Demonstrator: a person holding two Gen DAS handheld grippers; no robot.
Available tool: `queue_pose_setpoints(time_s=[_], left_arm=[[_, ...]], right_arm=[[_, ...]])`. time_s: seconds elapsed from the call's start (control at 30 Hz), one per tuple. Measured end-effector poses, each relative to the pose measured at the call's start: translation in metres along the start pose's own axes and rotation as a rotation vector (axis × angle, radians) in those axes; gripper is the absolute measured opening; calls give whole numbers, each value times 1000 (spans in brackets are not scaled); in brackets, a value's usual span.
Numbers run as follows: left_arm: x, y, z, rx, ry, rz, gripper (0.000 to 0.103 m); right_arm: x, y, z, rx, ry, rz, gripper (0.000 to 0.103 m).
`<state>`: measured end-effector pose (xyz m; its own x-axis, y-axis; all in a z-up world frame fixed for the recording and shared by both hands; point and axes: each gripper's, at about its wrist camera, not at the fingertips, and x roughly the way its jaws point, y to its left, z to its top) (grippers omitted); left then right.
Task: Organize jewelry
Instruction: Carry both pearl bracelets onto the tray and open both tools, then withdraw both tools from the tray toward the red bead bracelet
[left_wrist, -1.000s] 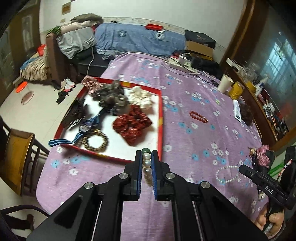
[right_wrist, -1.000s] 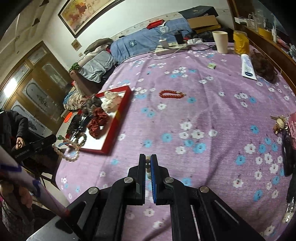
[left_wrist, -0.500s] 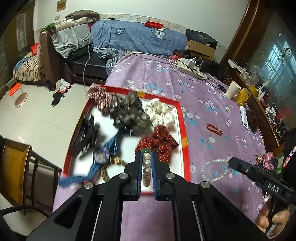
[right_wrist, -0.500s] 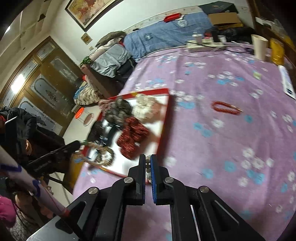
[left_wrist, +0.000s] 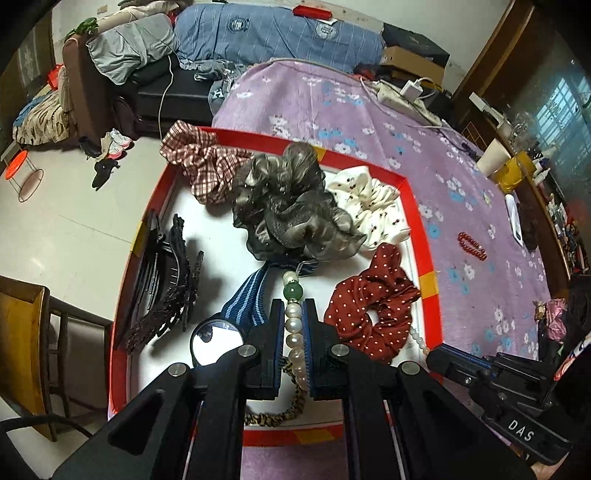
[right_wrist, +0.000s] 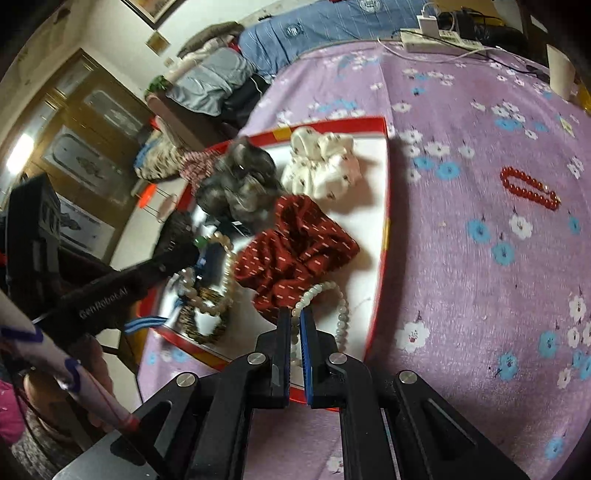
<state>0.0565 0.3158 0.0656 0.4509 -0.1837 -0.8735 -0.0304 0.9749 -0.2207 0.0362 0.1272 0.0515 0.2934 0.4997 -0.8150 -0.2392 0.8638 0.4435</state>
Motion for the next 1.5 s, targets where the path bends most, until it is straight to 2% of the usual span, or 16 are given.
queue_pose_setpoints(time_s=[0.3, 0.37, 0.43, 0.47, 0.53, 0.77, 0.9, 1.0, 1.17, 1.2, 1.27, 1.3, 1.4, 1.5], left_arm=[[20, 3, 0, -5, 48, 7, 9], [16, 1, 0, -6, 40, 0, 9], [10, -1, 0, -2, 34, -11, 14], [6, -2, 0, -1, 26, -15, 18], [-4, -3, 0, -6, 7, -16, 29], [-34, 1, -10, -63, -32, -17, 36], [-55, 7, -23, -97, -64, 36, 41], [-74, 21, -39, -159, -92, 112, 44], [-100, 38, -74, -281, -108, 214, 45], [-102, 37, -79, -291, -112, 224, 45], [-110, 32, -93, -307, -120, 259, 46], [-112, 30, -98, -311, -120, 271, 46], [-117, 19, -114, -332, -122, 288, 47], [-118, 5, -123, -336, -122, 285, 47]], right_arm=[[9, 7, -10, -59, 40, -72, 7], [7, 8, -11, -60, 35, -75, 13], [2, 9, -11, -61, 24, -80, 34], [-2, 9, -11, -63, 11, -86, 37], [-9, 9, -11, -63, -7, -91, 39], [-31, -7, -22, -6, -41, -110, 44], [-40, -22, -30, 27, -52, -124, 46], [-43, -30, -36, 33, -45, -125, 46], [-54, -18, -35, -54, -48, -88, 46], [-58, -13, -34, -83, -55, -85, 49], [-69, -1, -36, -154, -76, -91, 60], [-71, 2, -38, -174, -84, -94, 63], [-79, -1, -52, -226, -84, -104, 63], [-84, -21, -65, -223, -69, -121, 63]])
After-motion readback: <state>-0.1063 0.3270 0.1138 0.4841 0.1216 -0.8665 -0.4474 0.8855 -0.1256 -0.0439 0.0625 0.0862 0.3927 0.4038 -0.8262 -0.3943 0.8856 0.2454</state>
